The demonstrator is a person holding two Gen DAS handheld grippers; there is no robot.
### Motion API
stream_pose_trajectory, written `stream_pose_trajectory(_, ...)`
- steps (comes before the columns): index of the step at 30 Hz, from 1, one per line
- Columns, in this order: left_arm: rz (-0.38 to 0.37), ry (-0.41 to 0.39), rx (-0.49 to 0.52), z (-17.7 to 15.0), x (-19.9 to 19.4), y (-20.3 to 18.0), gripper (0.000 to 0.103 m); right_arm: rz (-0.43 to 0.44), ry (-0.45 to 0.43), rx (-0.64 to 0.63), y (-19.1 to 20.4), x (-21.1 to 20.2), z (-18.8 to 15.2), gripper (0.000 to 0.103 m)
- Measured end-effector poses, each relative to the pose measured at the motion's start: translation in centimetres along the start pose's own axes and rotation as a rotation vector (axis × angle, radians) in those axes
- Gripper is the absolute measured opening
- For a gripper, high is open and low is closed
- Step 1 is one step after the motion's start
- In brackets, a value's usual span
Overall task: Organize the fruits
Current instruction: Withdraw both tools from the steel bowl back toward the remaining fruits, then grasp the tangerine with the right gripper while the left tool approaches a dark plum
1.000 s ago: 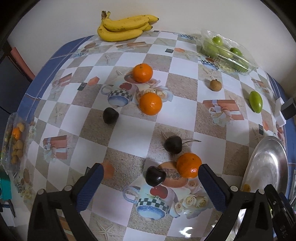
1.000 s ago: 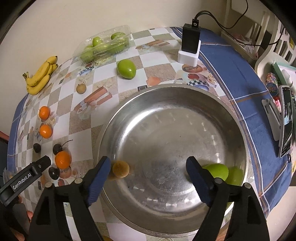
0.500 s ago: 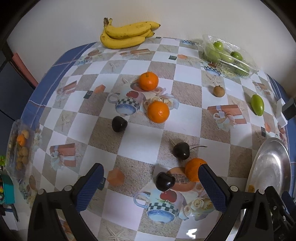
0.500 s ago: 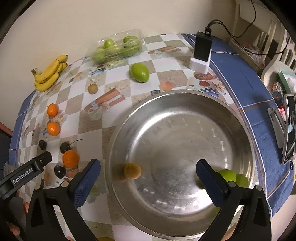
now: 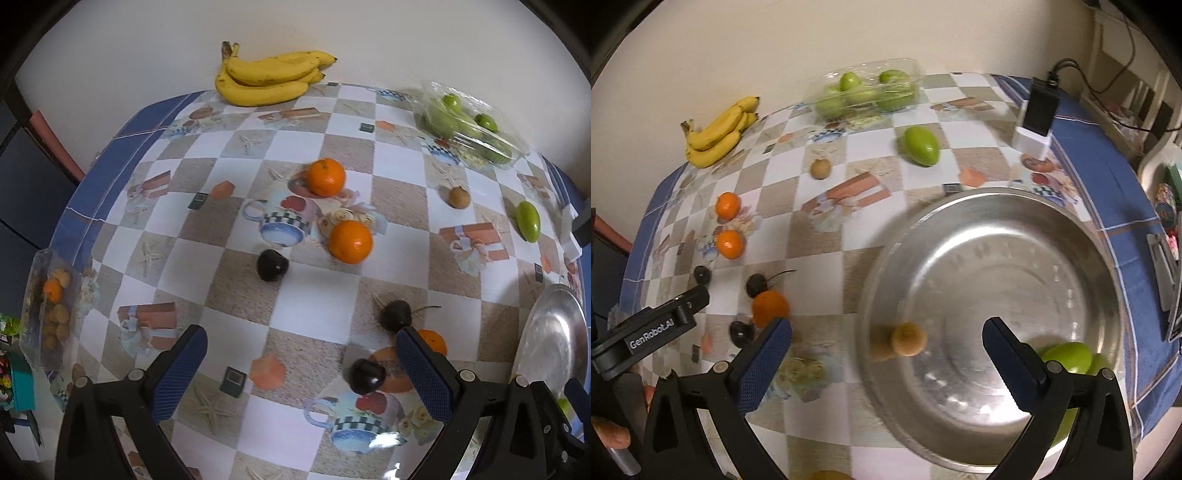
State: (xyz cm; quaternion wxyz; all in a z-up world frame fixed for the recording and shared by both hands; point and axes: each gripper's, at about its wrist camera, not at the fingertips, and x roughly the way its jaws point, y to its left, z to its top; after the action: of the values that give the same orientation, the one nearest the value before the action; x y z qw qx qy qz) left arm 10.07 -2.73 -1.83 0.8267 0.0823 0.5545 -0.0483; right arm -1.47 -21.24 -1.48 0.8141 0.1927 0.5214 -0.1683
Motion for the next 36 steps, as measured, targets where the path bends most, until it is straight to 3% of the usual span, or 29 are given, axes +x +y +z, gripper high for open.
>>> stream_pose_trajectory(4, 0.0, 0.001, -0.018, 0.4, 0.1, 1.1, 0.103, 0.007, 0.008, -0.028, 1.6, 0.1, 0.4, 0.103)
stream_pose_trajectory(10, 0.008, -0.022, -0.031, 1.3, -0.4, 2.7, 0.103, 0.089, -0.006, -0.047, 3.9, -0.2, 1.7, 0.103)
stream_pose_trajectory(20, 0.009, -0.008, -0.096, 2.4, 0.7, 5.9, 0.103, 0.093, 0.014, -0.108, 6.8, 1.3, 3.1, 0.103)
stream_pose_trajectory(26, -0.03, 0.022, -0.123, 2.8, 2.0, 6.7, 0.103, 0.118, 0.027, -0.129, 7.8, 2.3, 4.1, 0.103)
stream_pose_trajectory(29, -0.089, 0.041, -0.14, 2.6, 2.4, 6.6, 0.103, 0.151, 0.036, -0.133, 8.3, 2.8, 3.9, 0.103)
stream_pose_trajectory(36, -0.115, 0.073, -0.104, 2.0, 3.2, 5.1, 0.103, 0.161, 0.085, -0.137, 8.5, 4.7, 2.6, 0.103)
